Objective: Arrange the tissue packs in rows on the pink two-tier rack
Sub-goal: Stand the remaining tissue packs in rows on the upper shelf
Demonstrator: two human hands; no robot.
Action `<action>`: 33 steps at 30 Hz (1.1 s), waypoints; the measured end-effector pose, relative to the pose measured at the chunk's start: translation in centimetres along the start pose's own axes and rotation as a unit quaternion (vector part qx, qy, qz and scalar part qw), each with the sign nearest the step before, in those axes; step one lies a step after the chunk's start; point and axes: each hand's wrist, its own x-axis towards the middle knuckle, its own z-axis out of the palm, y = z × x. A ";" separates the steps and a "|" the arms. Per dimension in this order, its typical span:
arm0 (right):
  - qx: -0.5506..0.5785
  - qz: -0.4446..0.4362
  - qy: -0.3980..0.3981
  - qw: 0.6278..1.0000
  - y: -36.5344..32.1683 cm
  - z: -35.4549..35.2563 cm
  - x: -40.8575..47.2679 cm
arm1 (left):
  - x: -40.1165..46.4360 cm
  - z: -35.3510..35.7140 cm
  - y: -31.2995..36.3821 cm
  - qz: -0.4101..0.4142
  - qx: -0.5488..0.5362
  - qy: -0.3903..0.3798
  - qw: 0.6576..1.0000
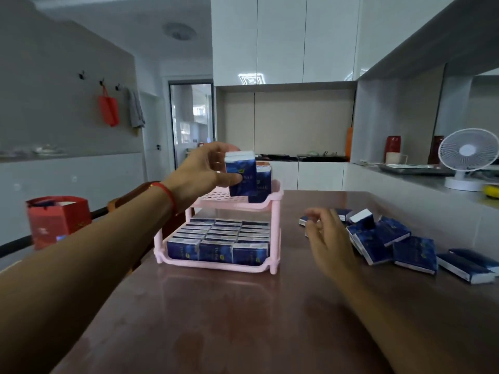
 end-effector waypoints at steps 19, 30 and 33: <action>-0.024 -0.018 -0.031 0.999 1.3 0.7 -0.4 | 1.8 3.1 -1.0 -0.058 0.032 -0.091 0.994; -0.031 -0.021 -0.039 0.999 1.1 1.2 -0.5 | 2.5 2.9 -0.8 -0.042 0.136 -0.132 0.981; -0.028 -0.025 -0.037 0.999 1.0 1.1 -0.5 | 2.5 2.9 -0.8 -0.045 0.143 -0.137 0.979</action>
